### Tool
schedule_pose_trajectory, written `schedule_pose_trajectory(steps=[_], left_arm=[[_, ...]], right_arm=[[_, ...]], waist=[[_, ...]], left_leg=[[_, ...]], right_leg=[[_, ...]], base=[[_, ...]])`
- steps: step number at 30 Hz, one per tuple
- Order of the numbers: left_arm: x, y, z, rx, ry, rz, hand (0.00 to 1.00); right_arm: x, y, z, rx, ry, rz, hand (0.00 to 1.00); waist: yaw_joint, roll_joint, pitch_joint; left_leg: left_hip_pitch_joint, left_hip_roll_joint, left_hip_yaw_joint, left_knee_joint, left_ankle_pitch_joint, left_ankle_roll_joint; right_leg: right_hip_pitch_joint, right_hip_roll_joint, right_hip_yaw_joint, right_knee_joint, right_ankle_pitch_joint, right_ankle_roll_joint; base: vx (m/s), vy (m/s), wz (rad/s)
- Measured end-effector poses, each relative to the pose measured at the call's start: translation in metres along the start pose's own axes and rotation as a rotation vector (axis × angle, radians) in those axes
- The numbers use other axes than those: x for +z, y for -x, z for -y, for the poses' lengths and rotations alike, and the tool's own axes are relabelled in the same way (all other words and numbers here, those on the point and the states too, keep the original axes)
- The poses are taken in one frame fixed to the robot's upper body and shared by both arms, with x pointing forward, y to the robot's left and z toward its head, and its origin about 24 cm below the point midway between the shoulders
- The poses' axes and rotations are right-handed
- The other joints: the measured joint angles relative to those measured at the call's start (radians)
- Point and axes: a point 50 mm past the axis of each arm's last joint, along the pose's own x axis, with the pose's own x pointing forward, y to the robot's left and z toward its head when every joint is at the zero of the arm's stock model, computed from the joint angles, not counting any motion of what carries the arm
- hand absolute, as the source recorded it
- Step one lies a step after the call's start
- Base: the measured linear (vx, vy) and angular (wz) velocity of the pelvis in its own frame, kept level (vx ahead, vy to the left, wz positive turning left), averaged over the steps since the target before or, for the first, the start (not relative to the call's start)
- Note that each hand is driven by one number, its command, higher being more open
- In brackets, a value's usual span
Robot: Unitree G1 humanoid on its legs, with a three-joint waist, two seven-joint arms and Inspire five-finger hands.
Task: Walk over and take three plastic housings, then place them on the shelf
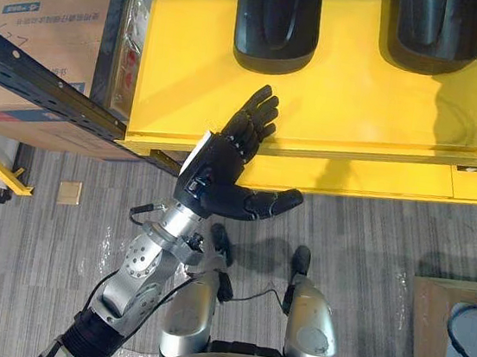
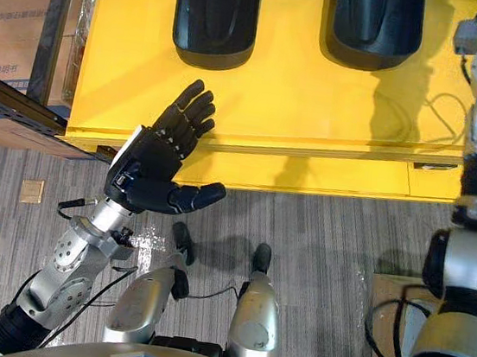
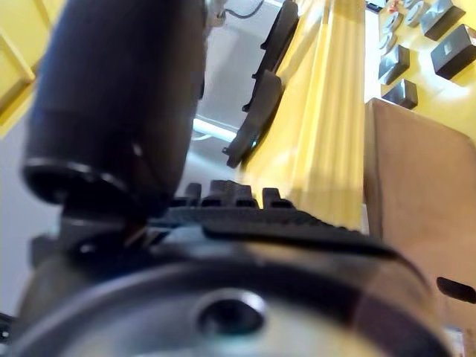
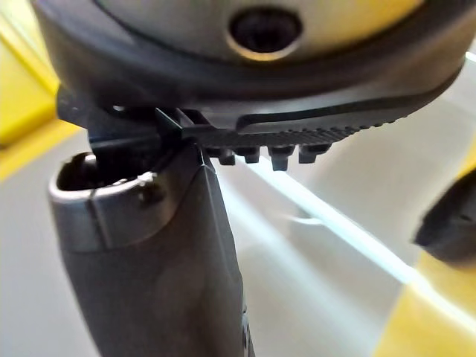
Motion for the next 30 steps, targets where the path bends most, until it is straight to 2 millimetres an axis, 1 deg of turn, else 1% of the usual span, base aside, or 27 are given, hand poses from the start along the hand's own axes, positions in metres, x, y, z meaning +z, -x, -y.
schedule_pose_trajectory(steps=[1,2,5,9,11,12,14,18,19,20,23,25,26,28,30], left_arm=[[0.001,-0.001,0.0,0.0,-0.001,0.007,1.0],[0.002,-0.001,0.001,-0.001,-0.001,0.01,1.0],[0.005,-0.003,0.003,-0.002,0.005,0.03,1.0],[0.009,-0.008,0.011,-0.002,0.031,0.069,1.0],[0.01,-0.012,0.013,0.004,0.046,0.083,1.0],[0.01,-0.013,0.013,0.002,0.049,0.081,1.0],[0.01,-0.017,0.015,-0.011,0.053,0.081,1.0],[0.011,-0.019,0.017,-0.028,0.055,0.081,1.0],[0.012,-0.019,0.018,-0.037,0.056,0.086,1.0],[0.013,-0.019,0.019,-0.042,0.056,0.09,1.0],[0.016,-0.021,0.022,-0.075,0.058,0.105,1.0],[0.016,-0.022,0.023,-0.084,0.06,0.096,1.0],[0.015,-0.022,0.024,-0.088,0.063,0.091,1.0],[0.013,-0.024,0.028,-0.105,0.073,0.084,1.0],[0.015,-0.026,0.029,-0.108,0.075,0.095,1.0]], right_arm=[[0.01,0.011,-0.003,0.025,-0.044,0.067,1.0],[0.013,0.017,-0.005,0.041,-0.071,0.085,1.0],[0.017,0.057,-0.029,0.123,-0.295,0.107,1.0],[0.014,0.103,-0.062,0.194,-0.503,0.028,1.0],[0.015,0.131,-0.08,0.245,-0.602,-0.036,1.0],[0.015,0.137,-0.084,0.256,-0.623,-0.051,1.0],[0.018,0.155,-0.098,0.299,-0.692,-0.088,1.0],[0.021,0.169,-0.112,0.361,-0.742,-0.114,1.0],[0.023,0.171,-0.115,0.384,-0.753,-0.111,1.0],[0.025,0.171,-0.116,0.396,-0.756,-0.105,1.0],[0.039,0.176,-0.114,0.443,-0.781,-0.043,1.0],[0.05,0.177,-0.114,0.49,-0.807,0.015,1.0],[0.052,0.178,-0.114,0.501,-0.817,0.028,1.0],[0.055,0.179,-0.115,0.531,-0.848,0.044,1.0],[0.055,0.179,-0.115,0.544,-0.86,0.045,1.0]], waist=[[-0.005,0.0,0.0],[-0.008,0.0,0.0],[-0.023,0.002,-0.006],[-0.032,0.01,-0.011],[-0.036,0.014,-0.014],[-0.036,0.014,-0.014],[-0.04,0.013,-0.014],[-0.042,0.013,-0.015],[-0.045,0.013,-0.015],[-0.046,0.013,-0.015],[-0.049,0.01,-0.017],[-0.053,-0.01,-0.029],[-0.055,-0.015,-0.031],[-0.064,-0.033,-0.04],[-0.065,-0.041,-0.044]], left_leg=[[0.004,0.0,0.0,0.0,0.0,0.0],[0.006,0.0,0.0,0.0,0.0,-0.001],[0.016,0.0,-0.004,-0.001,-0.008,-0.011],[0.016,0.0,-0.004,-0.001,-0.01,-0.014],[0.015,0.001,-0.004,-0.001,-0.01,-0.015],[0.015,0.002,-0.003,-0.001,-0.01,-0.015],[0.012,0.003,0.0,-0.001,-0.011,-0.015],[0.012,0.002,0.013,0.0,-0.013,-0.018],[0.012,0.002,0.017,0.0,-0.013,-0.017],[0.012,0.002,0.018,0.0,-0.013,-0.017],[0.016,0.003,0.028,0.0,-0.009,-0.012],[0.016,0.005,0.048,0.0,-0.01,-0.012],[0.018,0.005,0.05,0.0,-0.011,-0.011],[0.024,0.005,0.058,0.0,-0.014,-0.011],[0.035,0.005,0.071,0.0,-0.02,-0.011]], right_leg=[[0.003,0.0,0.0,0.001,-0.001,-0.001],[0.005,0.0,-0.001,0.002,-0.003,-0.001],[0.016,-0.001,-0.005,0.007,-0.014,0.001],[0.014,-0.001,-0.004,0.006,-0.02,-0.002],[0.012,-0.002,-0.003,0.004,-0.02,-0.002],[0.012,-0.002,-0.003,0.004,-0.02,-0.002],[0.005,-0.002,0.002,0.005,-0.02,-0.002],[-0.002,-0.001,0.014,0.005,-0.016,-0.003],[-0.002,0.0,0.017,0.007,-0.012,0.002],[-0.003,0.0,0.017,0.006,-0.011,0.003],[-0.006,0.003,0.029,0.006,-0.01,0.004],[-0.019,0.006,0.05,0.007,-0.009,0.005],[-0.019,0.007,0.053,0.006,-0.008,0.005],[-0.018,0.008,0.061,0.006,-0.008,0.005],[-0.016,0.008,0.072,0.004,-0.007,0.007]], base=[[0.02,-0.036,-0.01],[0.01,-0.033,0.0],[0.0,-0.007,0.01],[0.0,0.0,0.0],[0.0,0.0,0.0],[0.0,0.0,0.0],[0.02,-0.021,-0.04],[0.03,-0.019,-0.09],[0.04,-0.022,-0.06],[0.03,-0.018,-0.07],[0.04,-0.03,-0.11],[0.04,-0.029,-0.22],[0.03,-0.027,-0.17],[0.03,-0.026,-0.14],[0.03,-0.02,-0.17]])
